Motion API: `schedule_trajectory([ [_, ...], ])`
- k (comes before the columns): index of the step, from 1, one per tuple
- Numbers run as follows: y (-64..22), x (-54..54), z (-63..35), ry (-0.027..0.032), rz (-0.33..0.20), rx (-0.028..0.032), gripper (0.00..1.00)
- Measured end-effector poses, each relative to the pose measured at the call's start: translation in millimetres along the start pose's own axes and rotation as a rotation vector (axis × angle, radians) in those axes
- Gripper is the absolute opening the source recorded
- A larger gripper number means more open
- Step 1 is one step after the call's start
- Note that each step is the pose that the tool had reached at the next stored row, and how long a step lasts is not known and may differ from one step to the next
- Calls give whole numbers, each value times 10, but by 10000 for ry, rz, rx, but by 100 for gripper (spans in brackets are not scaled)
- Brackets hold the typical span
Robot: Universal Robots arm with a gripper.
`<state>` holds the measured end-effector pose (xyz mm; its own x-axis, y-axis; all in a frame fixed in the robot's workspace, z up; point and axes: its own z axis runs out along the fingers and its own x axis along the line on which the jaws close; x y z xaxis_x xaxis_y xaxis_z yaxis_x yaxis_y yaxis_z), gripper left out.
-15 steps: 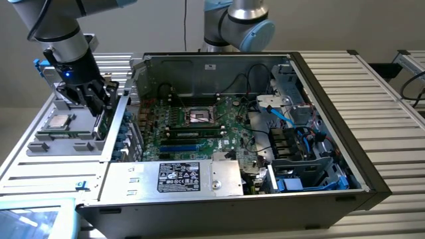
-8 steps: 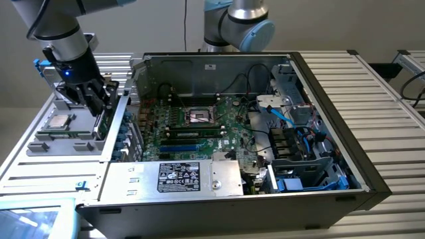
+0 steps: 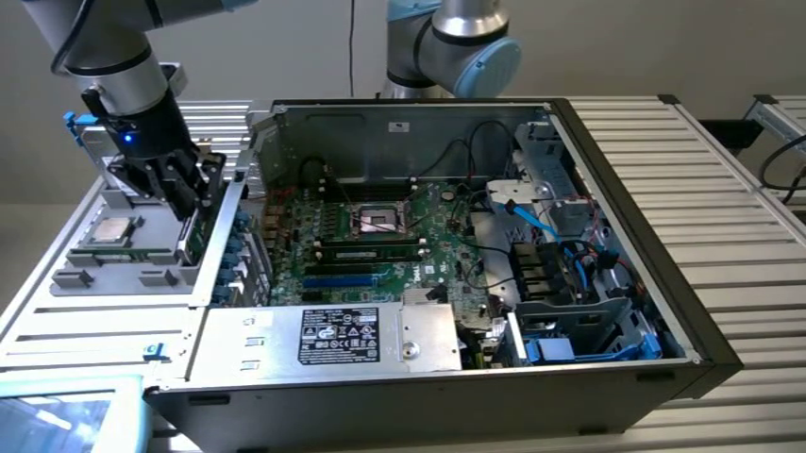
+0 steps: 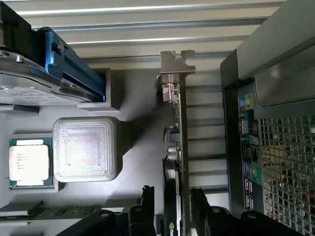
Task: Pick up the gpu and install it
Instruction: 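Pick up the gpu and move the gpu toward the slot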
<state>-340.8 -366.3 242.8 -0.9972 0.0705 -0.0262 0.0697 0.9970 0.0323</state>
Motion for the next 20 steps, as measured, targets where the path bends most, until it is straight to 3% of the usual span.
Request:
schedule_trajectory([
  [2, 0, 0, 0, 0, 0, 0, 42],
  [3, 0, 0, 0, 0, 0, 0, 35],
  [7, 0, 0, 0, 1, 0, 0, 33],
  [8, 0, 0, 0, 1, 0, 0, 27],
  [17, 0, 0, 0, 0, 0, 0, 27],
  [20, 6, -3, -112, -2, -2, -1, 27],
])
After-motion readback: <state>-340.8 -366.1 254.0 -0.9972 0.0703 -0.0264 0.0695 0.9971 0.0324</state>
